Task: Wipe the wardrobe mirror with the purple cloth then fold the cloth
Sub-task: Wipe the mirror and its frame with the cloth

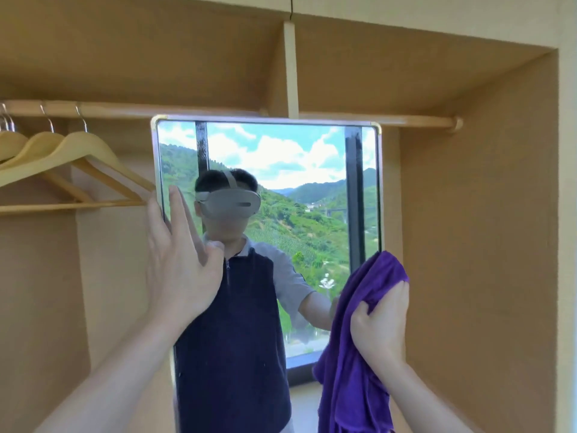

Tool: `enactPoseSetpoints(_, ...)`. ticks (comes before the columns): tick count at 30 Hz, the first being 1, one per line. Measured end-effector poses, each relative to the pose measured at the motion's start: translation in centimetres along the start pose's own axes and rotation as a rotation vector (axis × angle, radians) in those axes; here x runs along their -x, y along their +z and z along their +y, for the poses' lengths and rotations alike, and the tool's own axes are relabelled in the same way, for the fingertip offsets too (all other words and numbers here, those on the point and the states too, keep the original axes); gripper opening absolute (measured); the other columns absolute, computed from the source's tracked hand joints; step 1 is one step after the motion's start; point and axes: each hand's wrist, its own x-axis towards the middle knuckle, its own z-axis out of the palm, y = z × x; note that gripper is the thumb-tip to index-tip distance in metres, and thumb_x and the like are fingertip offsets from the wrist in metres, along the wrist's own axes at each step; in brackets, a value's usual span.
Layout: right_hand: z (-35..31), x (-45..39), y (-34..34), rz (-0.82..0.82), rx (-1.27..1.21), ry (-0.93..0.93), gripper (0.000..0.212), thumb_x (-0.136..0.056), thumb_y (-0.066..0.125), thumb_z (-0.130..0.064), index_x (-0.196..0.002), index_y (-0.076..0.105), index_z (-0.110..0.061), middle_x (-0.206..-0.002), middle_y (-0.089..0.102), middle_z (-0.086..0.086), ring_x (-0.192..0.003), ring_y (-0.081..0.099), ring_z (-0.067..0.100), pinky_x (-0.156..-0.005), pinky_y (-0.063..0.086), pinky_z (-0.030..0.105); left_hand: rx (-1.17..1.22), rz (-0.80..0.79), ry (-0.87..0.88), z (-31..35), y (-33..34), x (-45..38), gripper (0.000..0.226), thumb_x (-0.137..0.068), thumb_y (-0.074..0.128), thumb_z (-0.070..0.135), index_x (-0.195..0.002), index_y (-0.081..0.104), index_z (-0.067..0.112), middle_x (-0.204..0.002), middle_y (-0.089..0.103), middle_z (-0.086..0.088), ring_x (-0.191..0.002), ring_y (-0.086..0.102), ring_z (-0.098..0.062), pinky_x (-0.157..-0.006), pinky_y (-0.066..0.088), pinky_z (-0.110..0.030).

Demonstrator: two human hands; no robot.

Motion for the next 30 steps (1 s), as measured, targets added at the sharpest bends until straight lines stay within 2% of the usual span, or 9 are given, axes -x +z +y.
enactPoseSetpoints(5,3.0,4.2,-1.3,-0.066,0.011,0.109,0.035,-0.07,0.05,0.01,-0.097,0.044,-0.011,-0.1,0.048,0.005,-0.096,0.048,0.026,-0.087,0.046,0.047,0.015,-0.12,-0.042,-1.4,0.5,5.0,0.093,-0.094,0.052,0.031,-0.162,-0.011,0.032,-0.17,-0.009,-0.01,-0.156,0.006,-0.035,-0.119,0.026,-0.05)
enactPoseSetpoints(8,3.8,5.8,-2.5,-0.126,0.005,0.154,0.042,-0.071,0.048,0.006,-0.097,0.041,-0.025,-0.098,0.052,0.001,-0.091,0.054,0.023,-0.077,0.047,0.034,0.017,-0.168,-0.066,-2.4,0.9,7.3,0.093,-0.091,0.05,0.038,-0.161,-0.012,0.034,-0.17,-0.017,-0.008,-0.158,0.0,-0.033,-0.123,0.022,-0.05)
enactPoseSetpoints(11,4.5,7.4,-3.7,-0.164,0.009,0.22,0.046,-0.075,0.05,0.002,-0.095,0.037,-0.038,-0.097,0.058,0.0,-0.086,0.058,0.017,-0.069,0.041,0.02,0.005,-0.229,-0.125,-3.6,1.7,9.9,0.1,-0.091,0.06,0.033,-0.161,-0.01,0.037,-0.169,-0.02,-0.01,-0.158,-0.004,-0.033,-0.124,0.017,-0.049)
enactPoseSetpoints(17,4.3,10.4,-5.4,-0.155,-0.052,0.257,0.046,-0.08,0.046,0.0,-0.097,0.041,-0.042,-0.093,0.059,-0.006,-0.082,0.058,-0.002,-0.071,0.042,0.015,0.016,-0.436,-0.199,-4.2,3.7,18.2,0.104,-0.088,0.071,0.031,-0.164,0.0,0.029,-0.17,-0.019,-0.011,-0.157,-0.014,-0.033,-0.125,0.014,-0.052)
enactPoseSetpoints(19,3.8,11.3,-5.9,-0.163,-0.072,0.23,0.055,-0.081,0.044,0.002,-0.093,0.041,-0.052,-0.095,0.058,-0.004,-0.083,0.056,0.001,-0.073,0.041,0.012,0.073,-0.535,-0.181,-3.7,4.5,20.5,0.105,-0.088,0.072,0.035,-0.163,-0.002,0.032,-0.169,-0.022,-0.007,-0.157,-0.016,-0.031,-0.128,0.008,-0.049)
enactPoseSetpoints(21,3.3,12.1,-6.6,-0.188,-0.066,0.179,0.064,-0.084,0.043,0.007,-0.096,0.04,-0.056,-0.1,0.057,0.002,-0.089,0.056,0.012,-0.079,0.042,0.018,0.156,-0.639,-0.141,-3.1,5.3,22.4,0.107,-0.09,0.07,0.042,-0.159,-0.011,0.045,-0.165,-0.035,0.002,-0.156,-0.023,-0.025,-0.123,-0.001,-0.038)
enactPoseSetpoints(26,2.3,14.2,-8.2,-0.223,-0.043,0.167,0.064,-0.086,0.042,0.012,-0.101,0.044,-0.05,-0.101,0.06,0.005,-0.09,0.057,0.022,-0.082,0.047,0.032,0.298,-0.693,-0.144,-2.3,7.0,24.5,0.11,-0.089,0.071,0.046,-0.153,-0.018,0.055,-0.164,-0.035,0.012,-0.156,-0.021,-0.017,-0.119,0.007,-0.034)
enactPoseSetpoints(28,2.1,15.2,-8.5,-0.217,-0.058,0.173,0.056,-0.085,0.042,0.014,-0.102,0.047,-0.039,-0.094,0.061,0.002,-0.085,0.056,0.021,-0.078,0.047,0.033,0.353,-0.684,-0.184,-2.2,7.5,24.7,0.114,-0.086,0.075,0.046,-0.155,-0.016,0.054,-0.166,-0.031,0.012,-0.157,-0.018,-0.015,-0.119,0.01,-0.031)
enactPoseSetpoints(30,2.0,16.1,-8.8,-0.215,-0.081,0.188,0.046,-0.084,0.043,0.015,-0.101,0.049,-0.027,-0.083,0.059,-0.004,-0.076,0.053,0.018,-0.071,0.045,0.03,0.421,-0.697,-0.235,-2.0,7.8,24.7,0.121,-0.08,0.081,0.047,-0.157,-0.012,0.05,-0.163,-0.032,0.015,-0.157,-0.015,-0.015,-0.126,0.013,-0.039)
